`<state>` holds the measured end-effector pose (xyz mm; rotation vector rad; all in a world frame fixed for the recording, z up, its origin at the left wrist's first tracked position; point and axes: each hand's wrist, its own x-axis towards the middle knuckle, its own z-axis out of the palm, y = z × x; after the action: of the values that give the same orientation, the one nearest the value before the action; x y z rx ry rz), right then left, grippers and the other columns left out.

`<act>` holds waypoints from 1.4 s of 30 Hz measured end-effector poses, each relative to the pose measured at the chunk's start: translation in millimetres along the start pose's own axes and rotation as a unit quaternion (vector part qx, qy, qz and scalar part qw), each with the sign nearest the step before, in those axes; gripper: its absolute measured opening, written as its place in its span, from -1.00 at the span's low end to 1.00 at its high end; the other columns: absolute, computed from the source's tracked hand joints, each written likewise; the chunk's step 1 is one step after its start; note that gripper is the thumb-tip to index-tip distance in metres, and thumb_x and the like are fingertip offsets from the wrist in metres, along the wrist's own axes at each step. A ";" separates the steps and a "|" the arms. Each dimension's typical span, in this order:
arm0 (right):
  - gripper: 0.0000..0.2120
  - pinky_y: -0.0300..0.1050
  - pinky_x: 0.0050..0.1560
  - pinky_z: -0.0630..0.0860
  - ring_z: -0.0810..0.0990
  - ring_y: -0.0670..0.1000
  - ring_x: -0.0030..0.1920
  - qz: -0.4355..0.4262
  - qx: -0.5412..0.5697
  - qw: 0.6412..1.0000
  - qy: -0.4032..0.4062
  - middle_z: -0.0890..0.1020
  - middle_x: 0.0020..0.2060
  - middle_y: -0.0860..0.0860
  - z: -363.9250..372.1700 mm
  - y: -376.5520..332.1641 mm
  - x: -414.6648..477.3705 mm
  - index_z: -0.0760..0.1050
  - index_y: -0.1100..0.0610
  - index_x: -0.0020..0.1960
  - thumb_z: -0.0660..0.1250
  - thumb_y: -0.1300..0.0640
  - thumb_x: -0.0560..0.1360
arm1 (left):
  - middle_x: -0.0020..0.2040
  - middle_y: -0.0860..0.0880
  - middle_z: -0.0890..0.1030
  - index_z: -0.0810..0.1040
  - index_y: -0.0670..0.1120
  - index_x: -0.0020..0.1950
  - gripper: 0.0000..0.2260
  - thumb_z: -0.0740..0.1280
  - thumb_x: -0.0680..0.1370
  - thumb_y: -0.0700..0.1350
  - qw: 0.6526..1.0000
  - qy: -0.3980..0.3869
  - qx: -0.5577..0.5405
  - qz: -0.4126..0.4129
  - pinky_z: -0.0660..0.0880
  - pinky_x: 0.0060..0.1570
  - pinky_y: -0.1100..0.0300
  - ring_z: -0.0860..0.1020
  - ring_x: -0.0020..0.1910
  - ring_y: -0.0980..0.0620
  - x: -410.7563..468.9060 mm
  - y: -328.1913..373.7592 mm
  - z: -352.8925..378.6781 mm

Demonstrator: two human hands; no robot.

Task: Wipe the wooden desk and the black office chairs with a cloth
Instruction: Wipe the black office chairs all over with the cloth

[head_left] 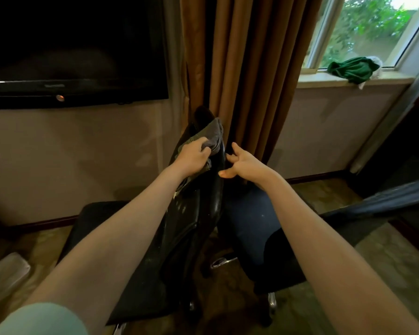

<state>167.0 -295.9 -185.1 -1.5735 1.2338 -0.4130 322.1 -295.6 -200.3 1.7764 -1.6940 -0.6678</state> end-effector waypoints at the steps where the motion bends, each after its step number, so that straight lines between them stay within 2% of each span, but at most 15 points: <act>1: -0.09 -0.22 0.33 0.16 0.12 0.03 0.50 -0.006 0.011 1.000 0.000 0.19 0.49 0.11 -0.6 1.2 0.7 -0.28 0.18 0.53 0.32 0.39 0.47 | 0.19 -0.23 0.52 0.42 -0.26 0.25 -0.72 0.09 0.62 -0.17 1.000 -0.002 0.002 0.005 0.32 0.09 0.08 0.43 0.22 -0.19 -4.5 1.2 0.3; 3: -0.09 -0.26 0.26 0.20 0.12 0.03 0.49 -0.015 0.029 0.999 0.000 0.18 0.49 0.12 -2.2 2.9 2.0 -0.29 0.19 0.53 0.32 0.39 0.48 | 0.03 -0.16 0.54 0.45 -0.23 0.20 -0.76 0.09 0.62 -0.19 1.000 -0.002 -0.003 0.026 0.27 -0.10 0.19 0.47 0.06 -0.09 -15.3 5.3 -0.5; 5: -0.10 -0.29 0.21 0.24 0.12 0.03 0.49 -0.021 0.047 0.999 -0.002 0.17 0.49 0.14 -2.4 3.4 2.1 -0.29 0.18 0.53 0.31 0.39 0.49 | -0.17 -0.02 0.48 0.46 -0.17 0.09 -0.83 0.10 0.62 -0.21 0.999 -0.002 -0.012 0.042 0.20 -0.25 0.25 0.42 -0.17 0.06 -25.2 7.2 -2.1; 8: -0.12 -0.35 0.11 0.32 0.17 0.03 0.48 -0.028 0.078 0.997 -0.001 0.19 0.50 0.10 -1.2 7.1 2.9 -0.29 0.15 0.53 0.29 0.37 0.51 | -0.30 0.04 0.41 0.45 -0.19 -0.01 -0.85 0.10 0.61 -0.23 0.998 -0.004 -0.027 0.047 0.20 -0.33 0.21 0.36 -0.33 0.16 -36.0 4.6 -2.3; 15: -0.16 -0.23 0.21 0.31 0.22 0.03 0.46 -0.035 0.112 0.993 0.003 0.18 0.50 0.03 1.7 21.1 8.6 -0.26 0.09 0.54 0.28 0.31 0.54 | -0.30 0.03 0.43 0.48 -0.17 0.12 -0.80 0.10 0.61 -0.20 0.999 0.007 -0.021 0.025 0.24 -0.20 0.17 0.38 -0.28 0.07 -48.9 7.6 1.0; 19: -0.15 -0.07 0.40 0.28 0.20 0.05 0.47 -0.040 0.112 0.993 0.014 0.13 0.52 0.04 5.0 19.5 12.3 -0.24 0.09 0.54 0.29 0.34 0.52 | -0.16 -0.17 0.52 0.48 -0.25 0.08 -0.80 0.10 0.60 -0.22 0.999 0.016 -0.022 0.020 0.27 -0.23 0.16 0.42 -0.25 0.03 -55.8 8.8 1.3; 21: -0.16 -0.11 0.35 0.29 0.21 0.05 0.47 -0.042 0.107 0.993 0.018 0.12 0.52 0.05 6.3 16.2 13.0 -0.23 0.10 0.54 0.28 0.36 0.52 | -0.19 -0.14 0.51 0.49 -0.22 0.06 -0.80 0.10 0.60 -0.21 0.999 0.014 -0.025 0.015 0.28 -0.29 0.22 0.41 -0.31 0.10 -60.6 7.2 2.6; 23: -0.18 -0.13 0.34 0.30 0.23 0.06 0.46 -0.044 0.099 0.994 0.024 0.14 0.52 0.05 7.9 14.5 12.8 -0.21 0.11 0.55 0.27 0.36 0.52 | -0.20 -0.14 0.51 0.49 -0.21 0.06 -0.81 0.10 0.60 -0.20 0.999 0.017 -0.025 0.015 0.27 -0.26 0.17 0.41 -0.33 0.11 -64.1 4.7 4.4; 26: -0.21 -0.09 0.39 0.26 0.24 0.06 0.45 -0.041 0.087 0.995 0.029 0.15 0.51 0.04 9.3 15.0 9.9 -0.17 0.08 0.55 0.26 0.33 0.54 | -0.20 -0.15 0.51 0.48 -0.18 0.01 -0.83 0.10 0.60 -0.20 0.999 0.015 -0.032 0.015 0.28 -0.20 0.14 0.44 -0.28 0.02 -70.4 2.1 4.9; 29: -0.23 -0.14 0.34 0.26 0.24 0.06 0.45 -0.042 0.080 0.996 0.029 0.15 0.51 0.04 9.4 16.4 6.3 -0.15 0.07 0.56 0.26 0.33 0.54 | -0.21 -0.13 0.53 0.45 -0.07 -0.02 -0.86 0.10 0.60 -0.19 0.999 0.015 -0.031 0.013 0.29 -0.19 0.13 0.47 -0.23 -0.02 -75.8 -1.4 6.5; 31: -0.23 -0.17 0.30 0.29 0.24 0.05 0.45 -0.044 0.082 0.995 0.028 0.16 0.51 0.04 9.9 15.8 3.5 -0.14 0.07 0.56 0.25 0.35 0.54 | -0.25 -0.06 0.51 0.47 -0.09 0.04 -0.84 0.10 0.60 -0.18 0.999 0.017 -0.032 0.011 0.30 -0.18 0.13 0.46 -0.26 0.02 -78.1 -1.5 7.0; 36: -0.23 -0.04 0.40 0.29 0.21 0.06 0.47 -0.045 0.098 0.994 0.033 0.15 0.51 0.03 11.6 14.3 3.1 -0.13 0.07 0.55 0.21 0.42 0.52 | -0.35 0.03 0.46 0.43 -0.14 0.28 -0.73 0.09 0.62 -0.16 1.000 0.009 -0.029 -0.004 0.28 -0.33 0.18 0.40 -0.38 0.09 -87.4 1.4 6.8; 39: -0.23 -0.13 0.32 0.37 0.28 0.05 0.44 -0.047 0.126 0.990 0.033 0.18 0.50 0.04 13.4 11.6 -0.1 -0.14 0.09 0.55 0.14 0.50 0.51 | -0.30 -0.03 0.48 0.45 -0.14 0.24 -0.75 0.09 0.62 -0.17 0.999 0.004 -0.037 0.001 0.28 -0.30 0.16 0.42 -0.34 0.03 -94.1 0.4 7.9; 42: -0.26 -0.25 0.11 0.42 0.36 0.05 0.39 -0.047 0.140 0.988 0.041 0.21 0.49 0.05 13.8 9.9 -4.5 -0.12 0.09 0.55 0.10 0.51 0.52 | -0.37 -0.05 0.42 0.47 -0.16 0.10 -0.82 0.09 0.62 -0.19 0.999 0.002 -0.034 0.012 0.24 -0.39 0.26 0.35 -0.43 0.07 -101.9 2.3 7.3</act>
<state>170.8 -284.3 -197.8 -1.3869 1.1117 -0.6889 308.8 -194.6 -207.9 1.7065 -1.6691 -0.7028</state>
